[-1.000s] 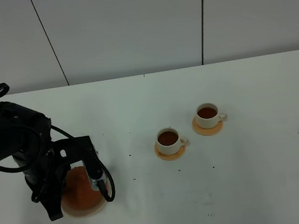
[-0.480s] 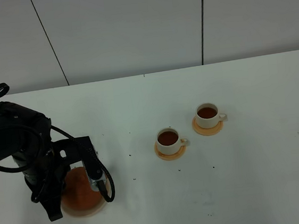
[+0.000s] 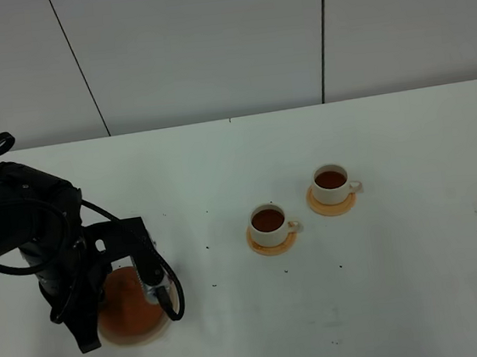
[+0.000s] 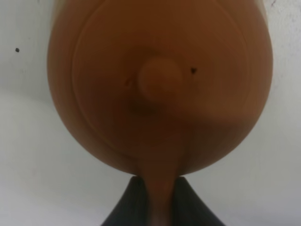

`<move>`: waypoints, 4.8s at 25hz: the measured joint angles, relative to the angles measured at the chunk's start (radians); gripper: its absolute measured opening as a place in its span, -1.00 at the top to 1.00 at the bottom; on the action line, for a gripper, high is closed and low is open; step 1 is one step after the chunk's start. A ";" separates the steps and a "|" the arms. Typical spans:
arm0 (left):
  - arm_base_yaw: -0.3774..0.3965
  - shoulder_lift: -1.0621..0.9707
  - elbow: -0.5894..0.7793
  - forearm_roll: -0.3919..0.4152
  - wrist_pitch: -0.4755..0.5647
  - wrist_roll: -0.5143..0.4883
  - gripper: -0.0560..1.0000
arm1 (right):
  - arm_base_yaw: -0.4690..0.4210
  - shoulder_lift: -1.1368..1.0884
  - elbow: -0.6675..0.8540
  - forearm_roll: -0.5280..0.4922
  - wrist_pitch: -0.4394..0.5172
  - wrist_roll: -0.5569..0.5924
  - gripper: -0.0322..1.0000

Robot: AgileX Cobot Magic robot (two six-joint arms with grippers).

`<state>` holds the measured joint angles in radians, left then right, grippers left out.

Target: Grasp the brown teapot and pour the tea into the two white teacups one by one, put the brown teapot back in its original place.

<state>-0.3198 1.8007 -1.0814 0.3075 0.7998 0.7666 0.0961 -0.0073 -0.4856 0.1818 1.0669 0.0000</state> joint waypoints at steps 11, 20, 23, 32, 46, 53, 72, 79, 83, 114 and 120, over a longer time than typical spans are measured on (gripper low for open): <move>0.000 0.000 0.000 -0.002 0.003 -0.037 0.58 | 0.000 0.000 0.000 0.000 0.000 0.000 0.47; 0.008 0.000 0.000 0.001 0.000 -0.109 0.47 | 0.000 0.000 0.000 0.000 0.000 0.000 0.47; 0.008 0.000 0.000 0.004 -0.001 -0.113 0.31 | 0.000 0.000 0.000 0.000 0.000 0.000 0.47; 0.008 0.000 0.000 0.004 -0.005 -0.143 0.16 | 0.000 0.000 0.000 0.000 0.000 0.000 0.47; 0.009 -0.111 0.000 -0.039 -0.059 -0.191 0.16 | 0.000 0.000 0.000 0.000 0.000 0.000 0.47; 0.009 -0.319 0.000 -0.090 -0.089 -0.285 0.28 | 0.000 0.000 0.000 0.000 0.000 0.000 0.47; 0.311 -0.848 0.000 -0.232 0.037 -0.341 0.87 | 0.000 0.000 0.000 0.000 -0.001 0.000 0.47; 0.358 -1.015 0.024 -0.308 0.105 -0.375 0.87 | 0.000 0.000 0.000 0.000 -0.001 0.000 0.47; 0.358 -1.163 0.134 -0.308 0.123 -0.433 0.87 | 0.000 0.000 0.000 0.000 -0.001 0.000 0.47; 0.358 -1.791 0.526 -0.327 0.391 -0.543 0.87 | 0.000 0.000 0.000 0.000 -0.001 0.000 0.47; 0.358 -1.791 0.526 -0.452 0.391 -0.545 0.87 | 0.000 0.000 0.000 0.000 -0.001 0.000 0.47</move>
<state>0.0382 0.0093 -0.5557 -0.1449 1.1904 0.2212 0.0961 -0.0073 -0.4856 0.1818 1.0661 0.0000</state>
